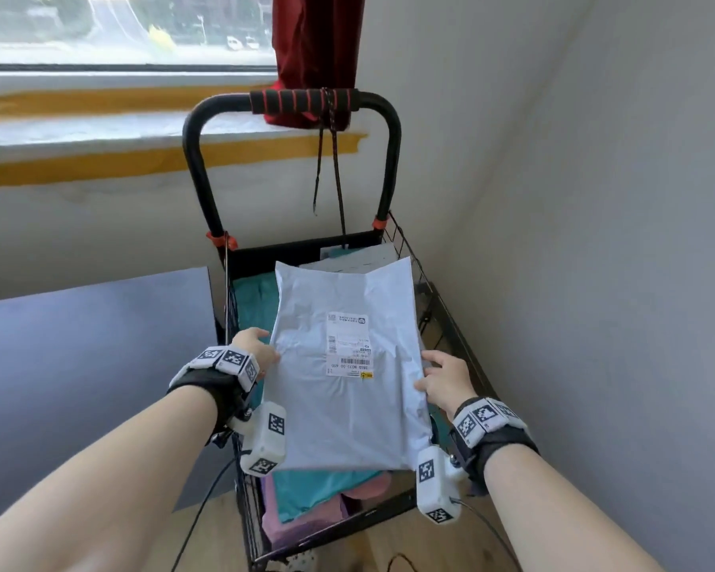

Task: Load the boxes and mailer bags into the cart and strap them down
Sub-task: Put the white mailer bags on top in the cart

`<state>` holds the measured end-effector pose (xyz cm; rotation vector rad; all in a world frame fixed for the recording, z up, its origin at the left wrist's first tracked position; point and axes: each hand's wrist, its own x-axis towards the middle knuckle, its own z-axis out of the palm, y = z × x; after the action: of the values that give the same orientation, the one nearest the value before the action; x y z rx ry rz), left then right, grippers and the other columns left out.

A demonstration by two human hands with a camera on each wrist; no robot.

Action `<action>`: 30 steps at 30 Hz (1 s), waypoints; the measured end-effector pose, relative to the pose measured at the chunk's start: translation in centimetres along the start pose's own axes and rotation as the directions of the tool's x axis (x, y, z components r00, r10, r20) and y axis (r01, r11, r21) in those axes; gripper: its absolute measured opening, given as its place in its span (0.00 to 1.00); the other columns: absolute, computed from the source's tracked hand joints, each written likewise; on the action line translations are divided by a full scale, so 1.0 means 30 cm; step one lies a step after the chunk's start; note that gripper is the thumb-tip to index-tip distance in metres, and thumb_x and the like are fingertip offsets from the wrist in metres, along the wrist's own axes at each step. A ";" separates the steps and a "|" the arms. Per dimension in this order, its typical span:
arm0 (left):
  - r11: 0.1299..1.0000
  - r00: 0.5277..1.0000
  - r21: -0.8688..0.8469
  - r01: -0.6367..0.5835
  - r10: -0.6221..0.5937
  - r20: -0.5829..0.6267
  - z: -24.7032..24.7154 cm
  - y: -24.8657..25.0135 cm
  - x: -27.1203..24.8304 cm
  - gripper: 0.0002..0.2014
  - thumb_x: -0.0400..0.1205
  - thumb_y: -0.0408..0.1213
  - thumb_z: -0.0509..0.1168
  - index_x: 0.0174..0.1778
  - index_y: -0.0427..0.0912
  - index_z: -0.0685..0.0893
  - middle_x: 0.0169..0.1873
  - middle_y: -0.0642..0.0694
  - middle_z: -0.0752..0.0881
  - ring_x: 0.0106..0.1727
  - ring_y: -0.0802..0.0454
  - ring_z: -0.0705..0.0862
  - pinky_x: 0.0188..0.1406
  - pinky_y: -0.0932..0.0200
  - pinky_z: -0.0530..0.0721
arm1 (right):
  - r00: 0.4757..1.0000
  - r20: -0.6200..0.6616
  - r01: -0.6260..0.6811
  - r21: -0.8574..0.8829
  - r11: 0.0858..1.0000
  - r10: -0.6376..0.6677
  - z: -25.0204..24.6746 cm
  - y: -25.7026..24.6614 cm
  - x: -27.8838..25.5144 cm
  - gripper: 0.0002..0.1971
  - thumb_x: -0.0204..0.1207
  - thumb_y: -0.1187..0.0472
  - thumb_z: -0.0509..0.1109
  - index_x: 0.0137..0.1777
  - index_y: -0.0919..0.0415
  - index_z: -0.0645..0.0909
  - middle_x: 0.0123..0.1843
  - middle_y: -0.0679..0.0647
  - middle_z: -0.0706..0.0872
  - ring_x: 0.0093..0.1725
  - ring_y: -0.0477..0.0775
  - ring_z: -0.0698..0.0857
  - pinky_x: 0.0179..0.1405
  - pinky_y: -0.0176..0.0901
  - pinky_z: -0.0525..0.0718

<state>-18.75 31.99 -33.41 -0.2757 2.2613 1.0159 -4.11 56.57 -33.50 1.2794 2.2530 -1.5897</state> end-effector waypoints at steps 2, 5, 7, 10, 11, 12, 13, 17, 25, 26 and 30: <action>0.992 0.997 0.100 0.072 -0.068 -0.048 0.040 -0.023 0.050 0.25 0.79 0.28 0.66 0.73 0.32 0.73 0.67 0.33 0.78 0.65 0.37 0.80 0.64 0.49 0.80 | 0.997 0.070 -0.029 -0.013 0.999 0.030 0.024 0.020 0.081 0.26 0.67 0.85 0.66 0.65 0.67 0.79 0.44 0.60 0.87 0.47 0.60 0.87 0.51 0.50 0.86; 0.953 0.979 0.230 0.198 -0.180 -0.096 0.106 -0.080 0.137 0.20 0.80 0.27 0.63 0.68 0.27 0.76 0.64 0.31 0.81 0.66 0.36 0.80 0.64 0.51 0.77 | 0.980 0.182 -0.069 -0.077 0.995 0.082 0.071 0.061 0.205 0.27 0.68 0.85 0.66 0.67 0.68 0.77 0.41 0.55 0.86 0.47 0.59 0.86 0.48 0.47 0.86; 0.898 0.961 0.341 0.277 -0.257 -0.105 0.147 -0.122 0.170 0.18 0.80 0.28 0.62 0.66 0.26 0.76 0.62 0.30 0.81 0.64 0.35 0.81 0.58 0.51 0.79 | 0.953 0.276 -0.086 -0.146 0.986 0.124 0.103 0.088 0.271 0.27 0.69 0.83 0.66 0.68 0.66 0.76 0.46 0.59 0.87 0.49 0.59 0.87 0.52 0.52 0.87; 0.847 0.916 0.348 0.402 -0.380 -0.130 0.210 -0.143 0.168 0.20 0.84 0.29 0.57 0.71 0.26 0.72 0.68 0.32 0.78 0.69 0.37 0.78 0.39 0.61 0.76 | 0.903 0.384 -0.109 -0.227 0.968 0.192 0.142 0.131 0.345 0.27 0.70 0.83 0.66 0.68 0.65 0.75 0.47 0.58 0.86 0.52 0.60 0.86 0.58 0.54 0.86; 0.850 0.893 0.278 0.448 -0.417 -0.167 0.226 -0.151 0.173 0.20 0.86 0.30 0.53 0.73 0.26 0.69 0.71 0.34 0.75 0.72 0.39 0.75 0.44 0.62 0.77 | 0.887 0.416 -0.102 -0.253 0.962 0.203 0.153 0.147 0.364 0.26 0.69 0.84 0.66 0.66 0.66 0.76 0.44 0.57 0.85 0.51 0.60 0.86 0.57 0.54 0.86; 0.841 0.892 0.297 0.452 -0.413 -0.186 0.237 -0.148 0.163 0.20 0.88 0.31 0.49 0.76 0.28 0.66 0.75 0.37 0.71 0.76 0.41 0.71 0.57 0.59 0.77 | 0.871 0.446 -0.084 -0.281 0.956 0.208 0.161 0.159 0.381 0.23 0.69 0.84 0.66 0.63 0.67 0.78 0.42 0.56 0.85 0.49 0.59 0.85 0.56 0.55 0.86; 0.802 0.910 0.433 0.412 -0.391 -0.142 0.253 -0.147 0.152 0.20 0.88 0.32 0.46 0.77 0.31 0.65 0.77 0.40 0.68 0.77 0.43 0.68 0.68 0.58 0.72 | 0.853 0.474 -0.070 -0.310 0.948 0.218 0.170 0.173 0.398 0.22 0.68 0.84 0.66 0.60 0.68 0.79 0.40 0.56 0.85 0.47 0.59 0.85 0.55 0.55 0.86; 0.698 0.853 0.499 0.513 -0.477 -0.209 0.323 -0.159 0.143 0.20 0.88 0.33 0.46 0.77 0.39 0.66 0.78 0.42 0.67 0.78 0.44 0.67 0.75 0.54 0.65 | 0.769 0.569 -0.022 -0.431 0.902 0.291 0.195 0.222 0.425 0.17 0.67 0.84 0.66 0.50 0.64 0.78 0.31 0.57 0.81 0.39 0.58 0.83 0.50 0.59 0.86; 0.601 0.647 0.242 0.762 -0.722 -0.246 0.393 -0.144 0.157 0.22 0.88 0.33 0.49 0.77 0.29 0.58 0.76 0.36 0.67 0.78 0.44 0.67 0.73 0.62 0.64 | 0.786 0.579 0.142 -0.512 0.847 0.219 0.207 0.215 0.471 0.09 0.69 0.71 0.71 0.45 0.58 0.79 0.54 0.61 0.88 0.55 0.61 0.87 0.54 0.46 0.85; 0.618 0.677 0.287 0.732 -0.709 -0.200 0.400 -0.147 0.165 0.23 0.87 0.34 0.50 0.77 0.28 0.58 0.76 0.36 0.68 0.77 0.44 0.68 0.72 0.63 0.65 | 0.799 0.566 0.160 -0.525 0.836 0.203 0.196 0.199 0.485 0.09 0.71 0.69 0.71 0.49 0.59 0.80 0.57 0.61 0.87 0.58 0.60 0.85 0.52 0.40 0.81; 0.700 0.733 0.221 0.680 -0.661 -0.160 0.398 -0.117 0.213 0.24 0.87 0.33 0.50 0.79 0.30 0.55 0.76 0.35 0.68 0.78 0.44 0.67 0.76 0.59 0.61 | 0.855 0.500 0.191 -0.555 0.810 0.140 0.164 0.114 0.544 0.24 0.76 0.63 0.68 0.72 0.63 0.72 0.69 0.60 0.79 0.68 0.60 0.78 0.62 0.40 0.75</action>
<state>-16.65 38.75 -45.47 -0.9532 2.0468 0.3054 -14.07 62.19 -46.59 0.5573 2.1280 -0.9306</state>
